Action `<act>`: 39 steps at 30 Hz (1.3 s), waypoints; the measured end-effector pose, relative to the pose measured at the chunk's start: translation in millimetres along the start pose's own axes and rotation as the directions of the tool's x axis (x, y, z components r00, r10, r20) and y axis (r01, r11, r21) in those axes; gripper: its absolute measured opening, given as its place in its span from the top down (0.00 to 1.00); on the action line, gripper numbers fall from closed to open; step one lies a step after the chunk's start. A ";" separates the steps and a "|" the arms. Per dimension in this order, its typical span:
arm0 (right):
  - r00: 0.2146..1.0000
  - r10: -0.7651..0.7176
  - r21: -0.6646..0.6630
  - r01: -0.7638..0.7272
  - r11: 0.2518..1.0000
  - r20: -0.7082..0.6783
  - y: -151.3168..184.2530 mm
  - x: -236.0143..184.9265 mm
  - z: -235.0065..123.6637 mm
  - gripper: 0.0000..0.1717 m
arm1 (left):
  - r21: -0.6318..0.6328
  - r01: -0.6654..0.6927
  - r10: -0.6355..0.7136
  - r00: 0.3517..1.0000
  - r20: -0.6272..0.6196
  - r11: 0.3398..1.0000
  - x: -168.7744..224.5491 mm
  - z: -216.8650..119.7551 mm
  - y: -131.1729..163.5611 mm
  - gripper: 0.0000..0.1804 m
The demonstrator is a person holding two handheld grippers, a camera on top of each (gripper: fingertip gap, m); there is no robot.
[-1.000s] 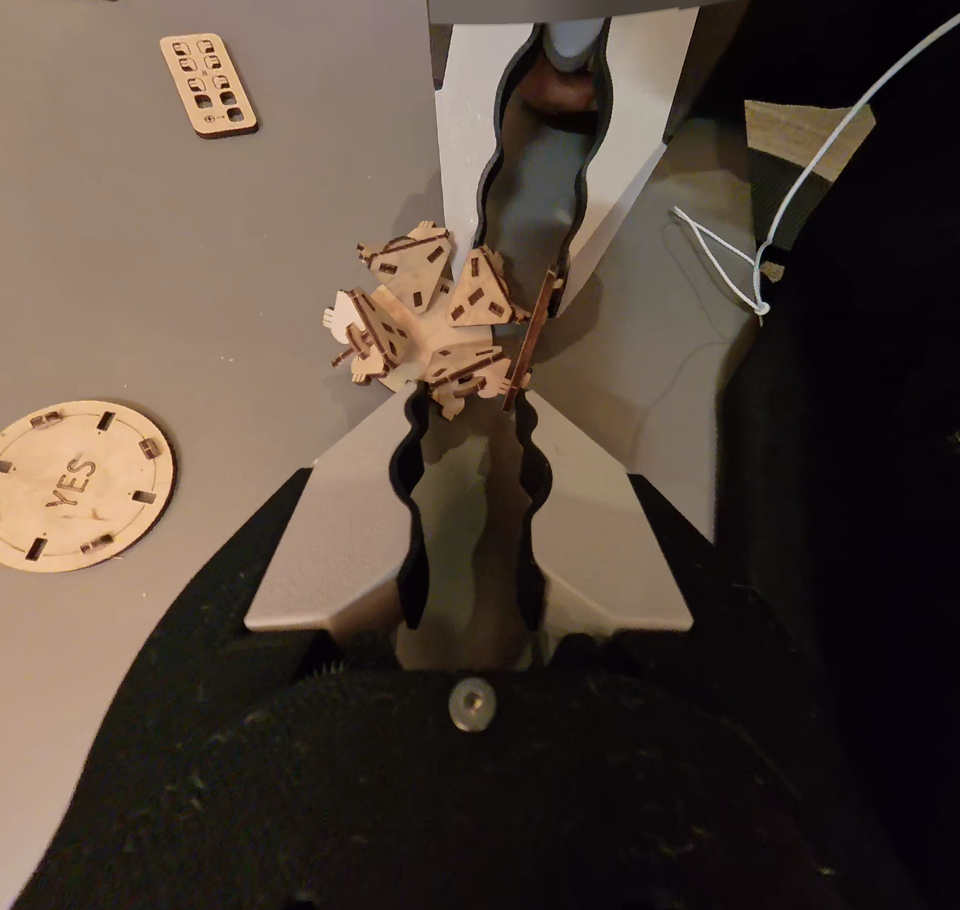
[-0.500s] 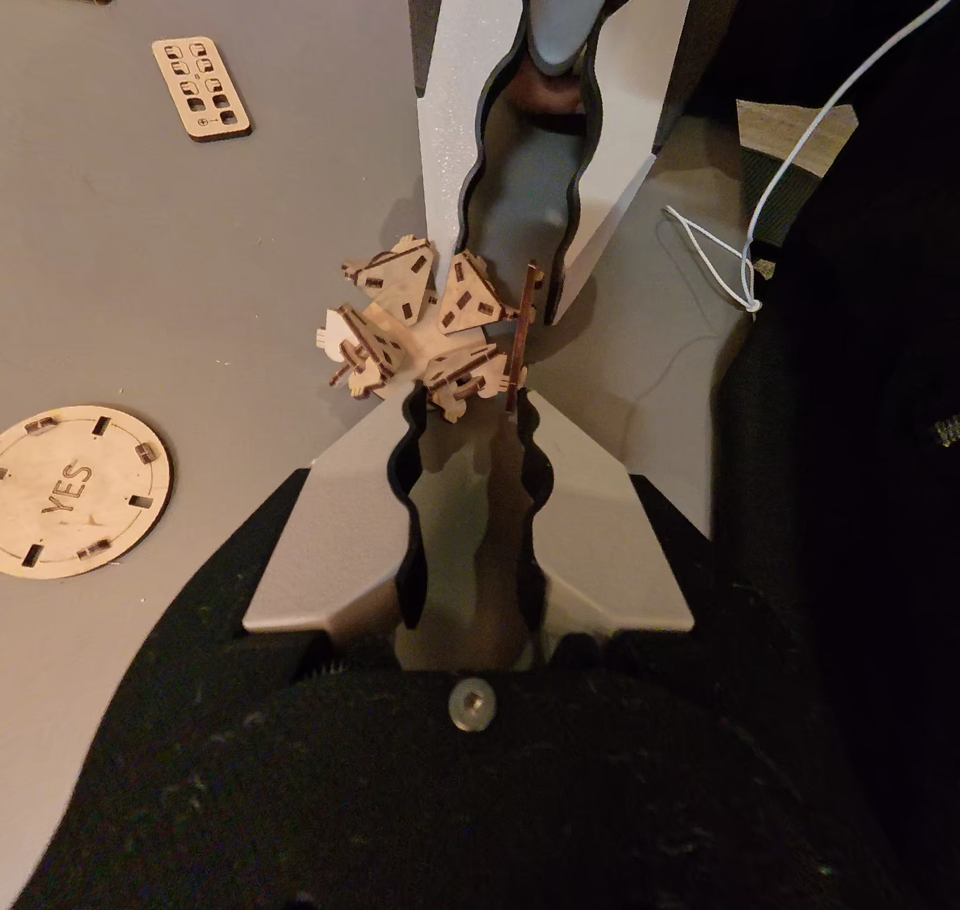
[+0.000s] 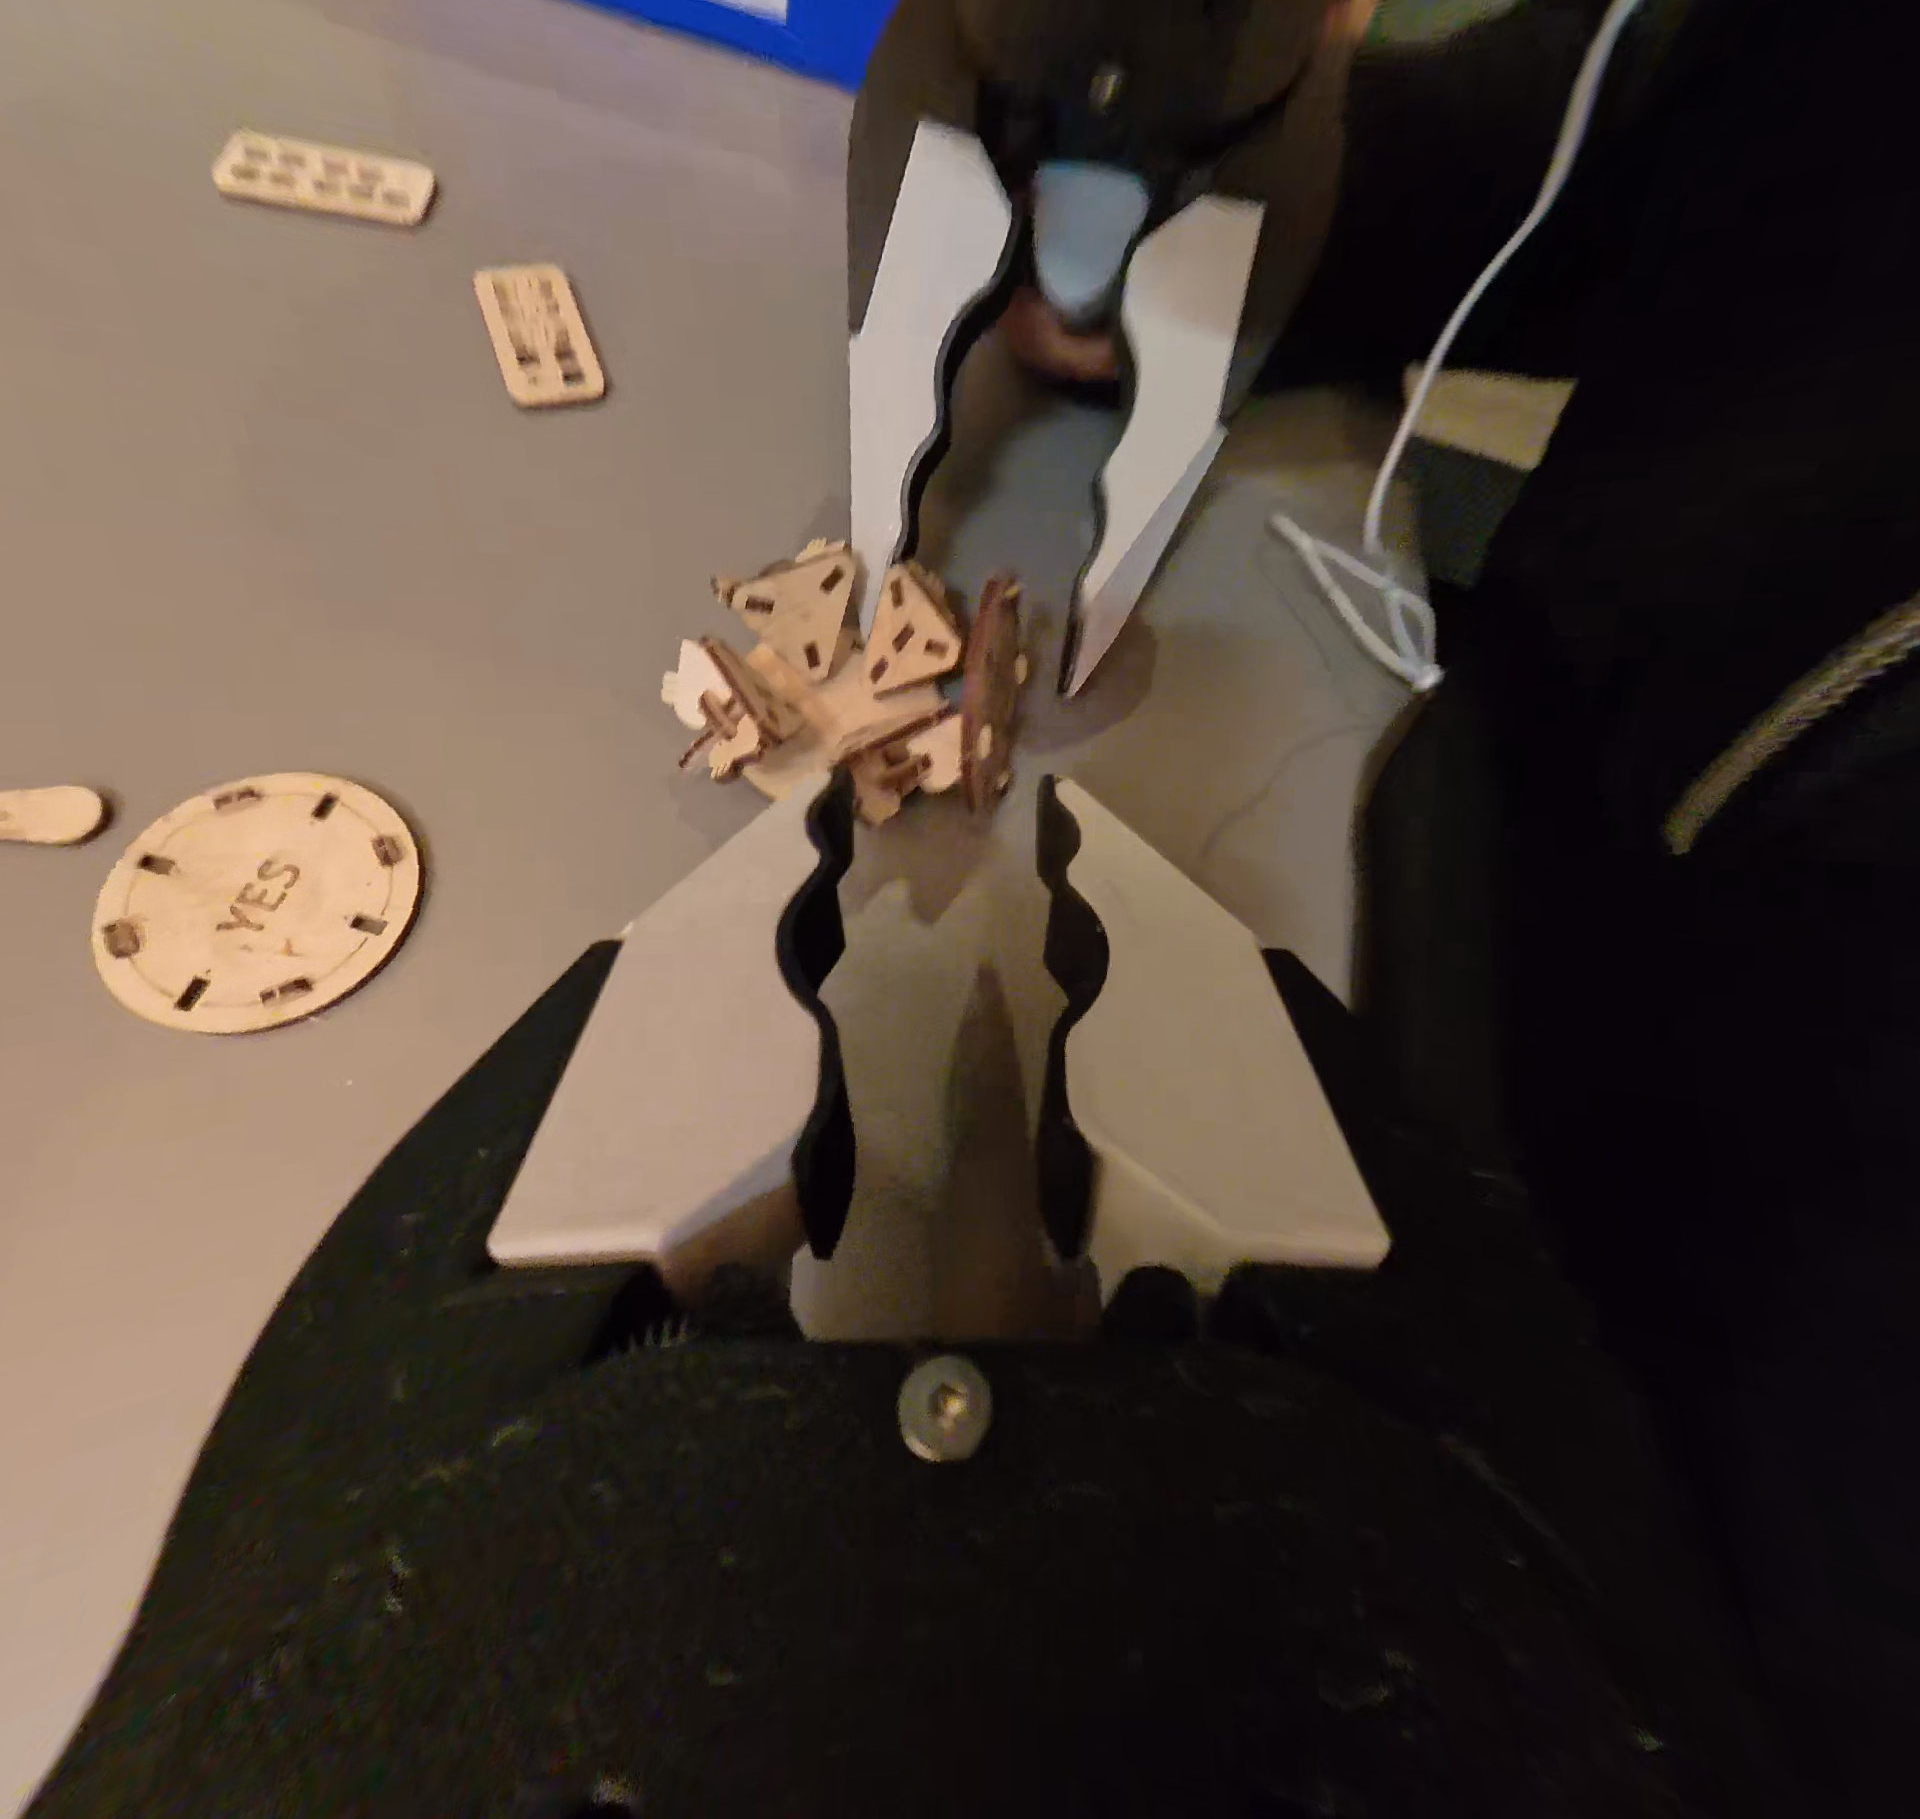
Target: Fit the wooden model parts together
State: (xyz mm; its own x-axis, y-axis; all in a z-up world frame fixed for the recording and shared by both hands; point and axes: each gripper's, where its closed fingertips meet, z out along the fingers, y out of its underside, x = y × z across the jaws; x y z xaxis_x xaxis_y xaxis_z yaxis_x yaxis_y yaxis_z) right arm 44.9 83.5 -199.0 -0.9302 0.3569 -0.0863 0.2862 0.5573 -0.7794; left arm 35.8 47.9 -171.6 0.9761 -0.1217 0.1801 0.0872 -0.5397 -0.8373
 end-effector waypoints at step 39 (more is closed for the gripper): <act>0.995 0.017 0.098 -0.008 0.995 -0.099 -9.4 19.6 -14.8 0.61 | 0.160 -0.029 0.053 0.987 -0.153 0.987 23.7 8.3 -26.3 1.00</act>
State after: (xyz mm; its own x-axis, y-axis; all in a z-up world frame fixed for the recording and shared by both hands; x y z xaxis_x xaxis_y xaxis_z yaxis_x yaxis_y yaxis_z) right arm 27.4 96.4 -184.2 -0.8975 0.4393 -0.0378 0.2694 0.4786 -0.8357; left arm 58.2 66.1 -149.6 0.9375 -0.2762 0.2119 0.0901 -0.3954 -0.9141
